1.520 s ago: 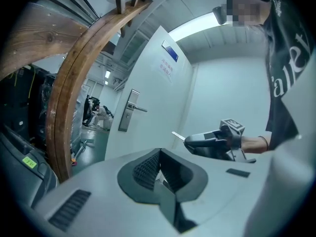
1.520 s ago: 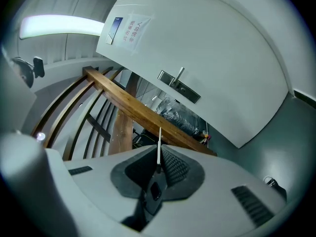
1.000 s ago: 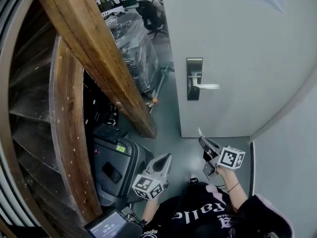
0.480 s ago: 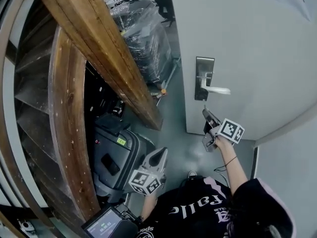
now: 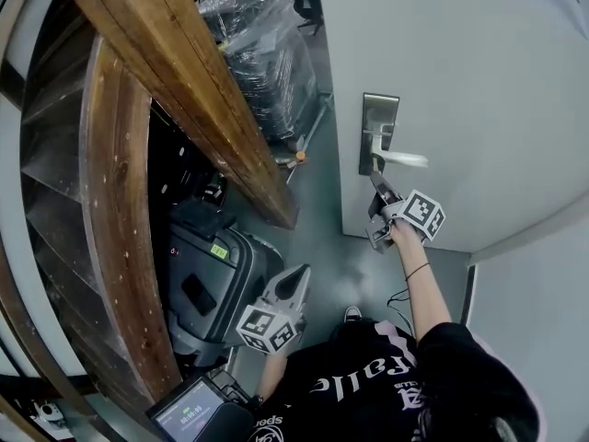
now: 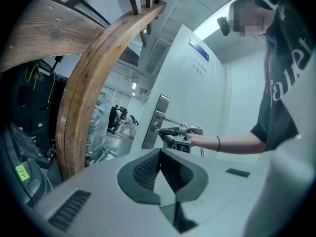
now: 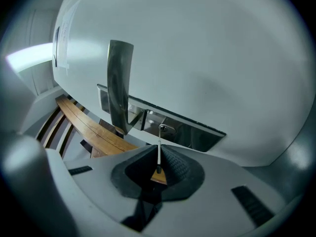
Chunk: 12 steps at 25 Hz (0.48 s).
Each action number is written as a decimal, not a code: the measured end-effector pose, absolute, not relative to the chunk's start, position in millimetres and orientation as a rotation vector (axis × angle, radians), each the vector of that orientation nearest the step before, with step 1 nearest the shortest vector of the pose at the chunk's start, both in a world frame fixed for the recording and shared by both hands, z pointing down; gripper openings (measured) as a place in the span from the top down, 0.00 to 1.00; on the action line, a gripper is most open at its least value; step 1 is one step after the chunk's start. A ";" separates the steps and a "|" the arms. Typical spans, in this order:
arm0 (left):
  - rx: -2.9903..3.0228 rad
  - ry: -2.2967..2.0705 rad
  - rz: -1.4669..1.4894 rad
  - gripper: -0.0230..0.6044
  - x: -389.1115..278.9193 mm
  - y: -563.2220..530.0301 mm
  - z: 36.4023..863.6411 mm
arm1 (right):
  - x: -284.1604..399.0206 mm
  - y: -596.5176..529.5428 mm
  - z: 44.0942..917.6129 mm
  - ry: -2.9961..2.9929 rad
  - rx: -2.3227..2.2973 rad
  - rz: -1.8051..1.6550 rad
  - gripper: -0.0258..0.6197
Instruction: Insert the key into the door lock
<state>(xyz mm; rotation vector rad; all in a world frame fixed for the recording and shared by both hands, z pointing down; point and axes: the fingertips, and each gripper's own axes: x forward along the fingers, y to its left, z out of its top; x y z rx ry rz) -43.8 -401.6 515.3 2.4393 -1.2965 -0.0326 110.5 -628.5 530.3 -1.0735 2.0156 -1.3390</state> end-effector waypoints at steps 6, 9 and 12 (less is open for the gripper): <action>2.408 -1.315 -0.043 0.96 -54.5 -396.8 519.9 | 108.2 -628.8 529.0 1.930 -1.033 -1.370 0.90; 2.402 -1.320 -0.046 0.96 -59.7 -395.0 519.4 | 110.2 -628.0 531.1 1.899 -1.035 -1.382 0.90; 2.395 -1.325 -0.051 0.96 -64.7 -393.3 519.0 | 110.8 -630.1 533.5 1.888 -1.051 -1.389 0.90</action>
